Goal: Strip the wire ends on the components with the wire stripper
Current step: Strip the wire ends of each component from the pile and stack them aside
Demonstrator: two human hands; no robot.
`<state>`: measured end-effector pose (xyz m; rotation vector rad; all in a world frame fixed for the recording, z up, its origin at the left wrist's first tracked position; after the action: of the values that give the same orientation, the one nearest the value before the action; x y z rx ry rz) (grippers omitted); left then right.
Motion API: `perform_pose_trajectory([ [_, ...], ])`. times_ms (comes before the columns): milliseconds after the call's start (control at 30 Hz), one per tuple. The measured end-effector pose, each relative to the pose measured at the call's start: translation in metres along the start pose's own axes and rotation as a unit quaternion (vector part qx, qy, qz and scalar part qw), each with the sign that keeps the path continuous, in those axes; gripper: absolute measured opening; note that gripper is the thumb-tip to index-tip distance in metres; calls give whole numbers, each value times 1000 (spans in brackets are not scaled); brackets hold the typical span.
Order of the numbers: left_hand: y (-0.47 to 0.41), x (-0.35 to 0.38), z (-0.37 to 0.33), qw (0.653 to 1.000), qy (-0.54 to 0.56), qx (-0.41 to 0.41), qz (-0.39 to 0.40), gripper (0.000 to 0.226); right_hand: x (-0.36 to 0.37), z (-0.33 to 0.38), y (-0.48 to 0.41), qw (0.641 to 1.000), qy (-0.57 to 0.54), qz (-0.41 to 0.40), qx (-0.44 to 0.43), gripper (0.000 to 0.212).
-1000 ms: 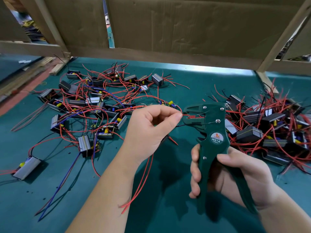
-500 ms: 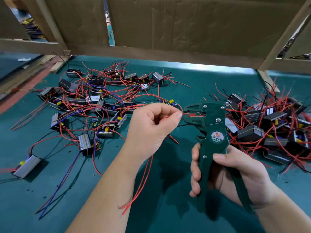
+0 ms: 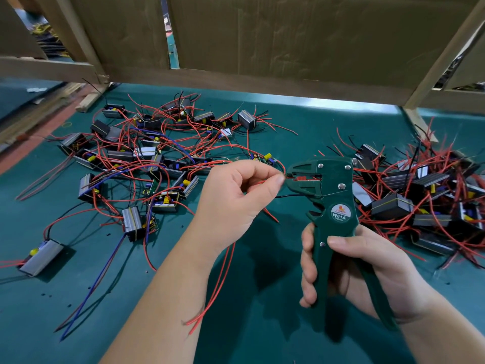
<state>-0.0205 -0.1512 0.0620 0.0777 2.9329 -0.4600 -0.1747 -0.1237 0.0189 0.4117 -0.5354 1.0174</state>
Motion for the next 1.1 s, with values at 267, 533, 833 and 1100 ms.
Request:
perform_pose_trajectory([
  [267,1,-1,-2,1000,-25,9,1,13,1,2,1,1000,-7,4,1,35],
  [533,1,-2,-3,999,-33,11,20,13,3,1,2,999,-15,26,16,29],
  [833,2,4,22,987,-60,-113,100,18,-4,-2,-1,996,15,-84,1,44],
  [1100,0,6,26,981,-97,-131,105,29,-12,2,-4,983,21,-185,-1,42],
])
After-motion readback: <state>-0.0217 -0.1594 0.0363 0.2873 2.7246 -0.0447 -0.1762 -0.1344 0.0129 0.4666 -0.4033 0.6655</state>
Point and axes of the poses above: each hand's wrist, its own y-axis away from the middle knuckle, its own x-axis out of the palm, z = x × y, the point moved 7 cm from there along -y, towards the middle knuckle, and after that the axes turned 13 degrees about z, right-handed, at the moved point
